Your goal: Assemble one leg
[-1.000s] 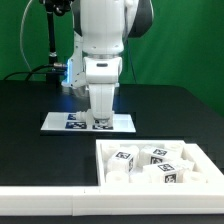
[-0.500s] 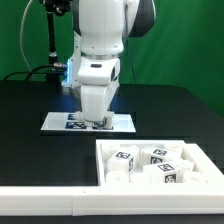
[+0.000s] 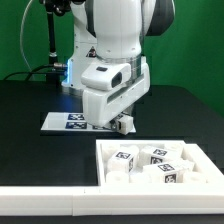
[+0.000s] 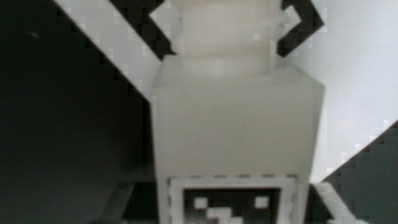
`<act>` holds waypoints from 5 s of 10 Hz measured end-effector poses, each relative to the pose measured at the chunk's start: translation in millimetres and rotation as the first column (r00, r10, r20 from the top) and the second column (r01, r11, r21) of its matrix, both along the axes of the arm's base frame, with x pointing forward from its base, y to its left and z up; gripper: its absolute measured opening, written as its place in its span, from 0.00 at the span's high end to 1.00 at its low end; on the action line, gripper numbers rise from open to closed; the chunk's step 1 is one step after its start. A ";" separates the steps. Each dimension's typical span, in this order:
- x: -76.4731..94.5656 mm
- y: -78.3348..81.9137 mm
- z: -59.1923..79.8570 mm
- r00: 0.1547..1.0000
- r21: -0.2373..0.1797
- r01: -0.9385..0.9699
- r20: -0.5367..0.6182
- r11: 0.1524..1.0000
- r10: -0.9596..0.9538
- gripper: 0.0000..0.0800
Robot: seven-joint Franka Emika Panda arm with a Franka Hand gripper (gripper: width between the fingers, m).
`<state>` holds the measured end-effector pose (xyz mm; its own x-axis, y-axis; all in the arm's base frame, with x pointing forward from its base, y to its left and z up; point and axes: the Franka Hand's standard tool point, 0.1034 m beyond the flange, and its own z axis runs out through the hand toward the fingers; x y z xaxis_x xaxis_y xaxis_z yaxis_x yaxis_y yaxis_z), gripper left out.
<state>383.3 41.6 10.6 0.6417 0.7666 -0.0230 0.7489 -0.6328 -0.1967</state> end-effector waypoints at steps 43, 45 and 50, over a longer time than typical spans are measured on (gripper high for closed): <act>41.2 66.2 13.9 0.279 -0.614 0.513 -0.541 0.599 -0.794 0.19; 40.2 65.7 11.1 0.273 -0.625 0.498 -0.545 0.601 -0.793 0.19; 44.3 67.2 5.3 0.281 -0.612 0.512 -0.543 0.602 -0.791 0.35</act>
Offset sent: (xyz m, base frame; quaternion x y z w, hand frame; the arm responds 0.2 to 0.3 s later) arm -0.0156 0.0390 0.0084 -0.1195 0.0208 0.2578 0.9586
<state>427.7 108.8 15.9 0.5542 -0.0437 -0.8312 -0.2734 -0.9528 -0.1322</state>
